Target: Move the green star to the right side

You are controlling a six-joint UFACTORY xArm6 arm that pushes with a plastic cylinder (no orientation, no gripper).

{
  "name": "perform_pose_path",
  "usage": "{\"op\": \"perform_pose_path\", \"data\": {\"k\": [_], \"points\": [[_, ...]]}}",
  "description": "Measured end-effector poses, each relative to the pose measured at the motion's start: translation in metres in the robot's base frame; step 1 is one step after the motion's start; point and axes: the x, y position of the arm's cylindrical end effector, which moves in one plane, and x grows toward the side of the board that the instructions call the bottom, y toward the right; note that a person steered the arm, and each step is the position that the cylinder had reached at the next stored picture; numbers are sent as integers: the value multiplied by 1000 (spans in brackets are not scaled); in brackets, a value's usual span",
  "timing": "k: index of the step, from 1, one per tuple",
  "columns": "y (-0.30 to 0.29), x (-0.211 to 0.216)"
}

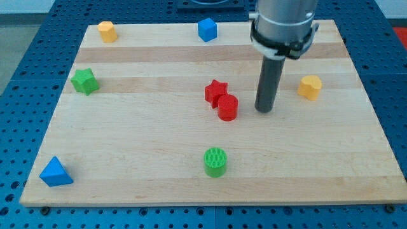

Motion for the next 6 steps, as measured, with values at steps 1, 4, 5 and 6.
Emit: {"op": "perform_pose_path", "data": {"k": [1, 4, 5, 6], "points": [[-36, 98], [-121, 20], [-92, 12], [-87, -5]]}}
